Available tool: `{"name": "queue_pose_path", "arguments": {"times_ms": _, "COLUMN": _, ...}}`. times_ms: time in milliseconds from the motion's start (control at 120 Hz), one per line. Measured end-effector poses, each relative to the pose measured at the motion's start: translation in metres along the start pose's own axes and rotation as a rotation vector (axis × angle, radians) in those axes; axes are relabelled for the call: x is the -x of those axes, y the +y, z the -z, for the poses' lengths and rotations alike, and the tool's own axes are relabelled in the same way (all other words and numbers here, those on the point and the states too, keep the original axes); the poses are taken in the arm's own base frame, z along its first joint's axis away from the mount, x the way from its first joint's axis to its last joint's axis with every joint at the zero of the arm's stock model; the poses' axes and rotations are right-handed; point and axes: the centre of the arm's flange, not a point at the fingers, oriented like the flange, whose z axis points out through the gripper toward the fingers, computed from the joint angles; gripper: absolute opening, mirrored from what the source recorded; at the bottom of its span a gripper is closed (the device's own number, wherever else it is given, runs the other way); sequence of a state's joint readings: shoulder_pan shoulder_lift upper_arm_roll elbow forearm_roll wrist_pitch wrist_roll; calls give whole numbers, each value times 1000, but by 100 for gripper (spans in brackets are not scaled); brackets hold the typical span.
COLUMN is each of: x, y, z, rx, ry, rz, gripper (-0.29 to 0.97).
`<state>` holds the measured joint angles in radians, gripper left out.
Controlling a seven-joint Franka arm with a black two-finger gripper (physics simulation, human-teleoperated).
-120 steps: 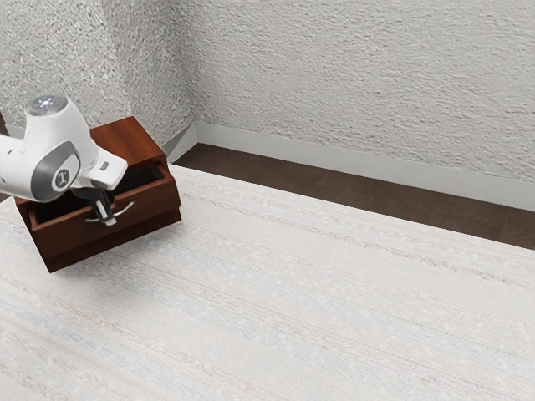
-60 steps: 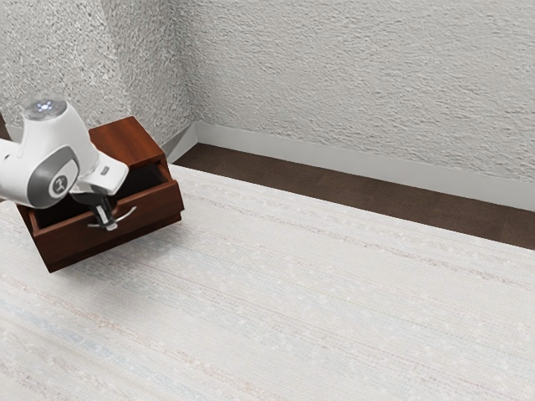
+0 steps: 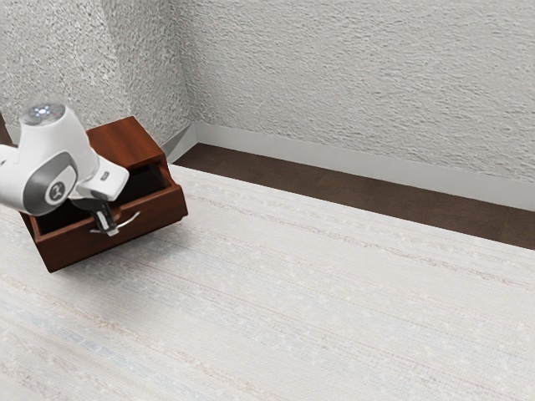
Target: Pull the drawer handle with one arm to open the drawer
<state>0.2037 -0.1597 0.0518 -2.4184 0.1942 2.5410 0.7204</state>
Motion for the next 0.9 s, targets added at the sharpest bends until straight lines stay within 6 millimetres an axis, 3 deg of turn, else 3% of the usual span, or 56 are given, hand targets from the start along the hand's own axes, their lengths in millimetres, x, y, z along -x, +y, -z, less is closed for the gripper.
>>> {"name": "queue_pose_path", "arguments": {"times_ms": 683, "x": -9, "y": 39, "z": 12, "rx": 0, "ry": 12, "rz": -28, "gripper": -11}}
{"name": "queue_pose_path", "arguments": {"times_ms": 900, "x": -4, "y": 46, "z": 17, "rx": 0, "ry": 15, "rz": -19, "gripper": -11}}
